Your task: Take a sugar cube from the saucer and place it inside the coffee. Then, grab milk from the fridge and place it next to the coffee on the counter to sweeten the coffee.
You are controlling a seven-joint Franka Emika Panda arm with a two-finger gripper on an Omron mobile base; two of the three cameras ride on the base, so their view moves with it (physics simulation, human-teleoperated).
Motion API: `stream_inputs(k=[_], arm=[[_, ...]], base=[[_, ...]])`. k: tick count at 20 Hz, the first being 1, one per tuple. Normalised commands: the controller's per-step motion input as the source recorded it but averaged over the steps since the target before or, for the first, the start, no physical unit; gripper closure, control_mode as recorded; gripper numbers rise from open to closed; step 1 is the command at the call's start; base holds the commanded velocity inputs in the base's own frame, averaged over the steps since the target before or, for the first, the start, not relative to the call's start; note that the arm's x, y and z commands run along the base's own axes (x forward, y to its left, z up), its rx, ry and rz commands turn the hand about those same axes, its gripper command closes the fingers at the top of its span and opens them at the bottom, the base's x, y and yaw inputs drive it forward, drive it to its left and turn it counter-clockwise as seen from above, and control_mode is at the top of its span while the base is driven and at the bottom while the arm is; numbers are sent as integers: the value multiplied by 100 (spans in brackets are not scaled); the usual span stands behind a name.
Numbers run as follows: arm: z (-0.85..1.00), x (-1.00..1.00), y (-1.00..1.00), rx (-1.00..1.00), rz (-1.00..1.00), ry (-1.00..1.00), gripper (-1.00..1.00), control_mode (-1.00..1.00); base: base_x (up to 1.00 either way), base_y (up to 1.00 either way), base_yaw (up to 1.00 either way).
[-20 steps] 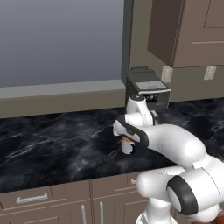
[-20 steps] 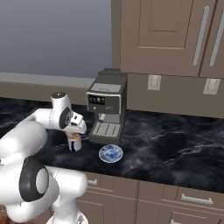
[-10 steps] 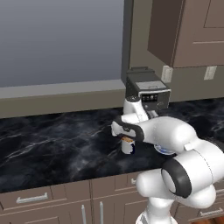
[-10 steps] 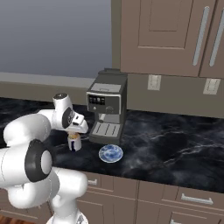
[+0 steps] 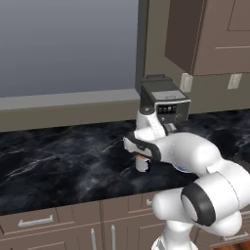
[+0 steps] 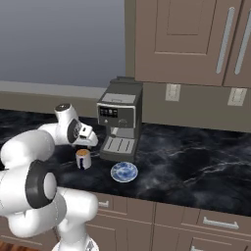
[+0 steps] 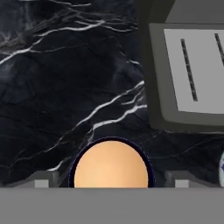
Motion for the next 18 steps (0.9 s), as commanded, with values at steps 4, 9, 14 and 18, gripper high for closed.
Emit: stream_inputs(k=[4,9,14,18], arm=[[74,-18,0,0,0,-12,-100,-100],[93,-57,-5,0,0,-11,-100,-100],[81,-86,-20,1,0,-12,-100,-100],[39,-93,-46,4,8,-12,-100,-100]], base=[[0,0,0],[0,0,0],[0,0,0],[0,0,0]])
